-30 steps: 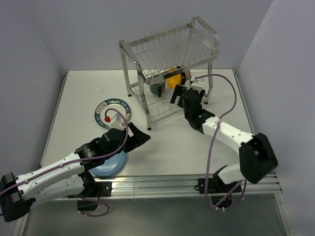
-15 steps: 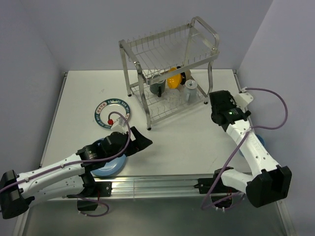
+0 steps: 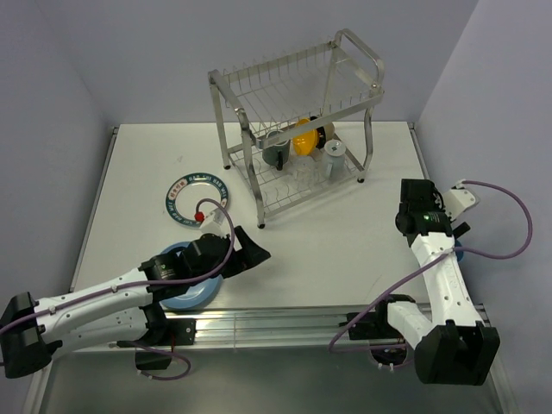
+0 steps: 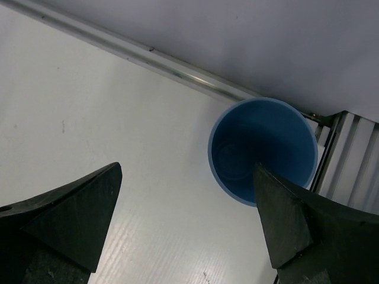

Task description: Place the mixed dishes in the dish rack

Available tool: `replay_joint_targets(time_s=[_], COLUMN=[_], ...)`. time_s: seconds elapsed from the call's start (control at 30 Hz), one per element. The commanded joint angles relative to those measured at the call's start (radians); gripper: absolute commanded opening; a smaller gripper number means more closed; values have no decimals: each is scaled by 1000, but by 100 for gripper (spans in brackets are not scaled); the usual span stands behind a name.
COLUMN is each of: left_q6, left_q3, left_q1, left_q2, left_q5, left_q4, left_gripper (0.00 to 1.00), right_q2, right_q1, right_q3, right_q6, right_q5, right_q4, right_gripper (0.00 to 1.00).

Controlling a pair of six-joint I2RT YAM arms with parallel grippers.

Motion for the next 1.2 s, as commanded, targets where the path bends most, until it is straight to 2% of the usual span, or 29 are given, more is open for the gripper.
replay_joint_targets(time_s=[0.0,0.2,0.3,0.37,0.4,0.47,0.6,0.7,0.73,0.8,0.9,0.93,0.97,1.03,1.07,1.17], left_q6=[-5,-3,-3,-6,-5,-3,8,46,66,127,214,236,255,311,345,388], left_q3=[20,18,12,7,7,10,29,96,124,239,377,429,449,483,486,475], left_q1=[-13,-14,-14,-14,-14,-14,-13,-14,-13,-13,-7,1,6,13,16,21], left_q2=[13,13,0,-17,-25,-46,-80,-94,-94,-90,-82,-76,-73,-60,-56,-34], left_q5=[9,6,3,-5,-10,-19,-39,-43,-47,-56,-33,-1,21,83,105,185], left_q4=[24,14,6,-11,-17,-35,-97,-134,-172,-221,-275,-285,-287,-276,-270,-240], left_gripper=[89,89,89,89,89,89,89,90,91,93,95,96,96,97,98,99], right_q2=[33,79,148,177,195,209,179,93,61,-26,-96,-99,-94,-70,-65,-94], right_q1=[-35,-51,-68,-69,-69,-69,-43,-8,-8,-6,12,12,12,14,15,70], right_q3=[-24,-82,-105,-101,-98,-77,3,71,78,94,118,123,135,129,96,33], right_q6=[20,63,78,95,86,75,7,-90,-119,-187,-192,-190,-187,-161,-135,-13], right_q5=[-2,-61,-91,-96,-103,-105,-117,-267,-457,-662,-960,-1040,-1212,-1405,-1576,-1718], right_q4=[17,62,100,112,123,123,89,97,115,160,174,177,178,210,244,410], right_gripper=[98,96,87,59,28,2,0,0,0,0,0,0,0,0,0,0])
